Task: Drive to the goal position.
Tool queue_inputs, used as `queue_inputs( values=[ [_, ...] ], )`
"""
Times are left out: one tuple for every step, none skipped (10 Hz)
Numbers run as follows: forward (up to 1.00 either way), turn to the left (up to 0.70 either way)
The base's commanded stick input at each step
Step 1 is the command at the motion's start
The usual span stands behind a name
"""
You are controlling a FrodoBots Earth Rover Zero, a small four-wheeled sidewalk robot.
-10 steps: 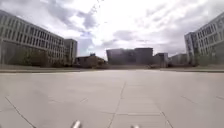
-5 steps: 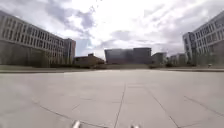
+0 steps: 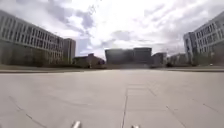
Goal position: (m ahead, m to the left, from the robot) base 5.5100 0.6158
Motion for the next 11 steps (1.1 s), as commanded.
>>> queue_inputs(
  values=[
    [0.70,0.00],
    [0.70,0.00],
    [0.70,-0.18],
    [0.70,-0.30],
    [0.70,-0.11],
    [0.70,0.00],
    [0.70,0.00],
    [0.70,0.00],
    [0.70,0.00],
    [0.70,0.00],
    [0.70,0.00]
  ],
)
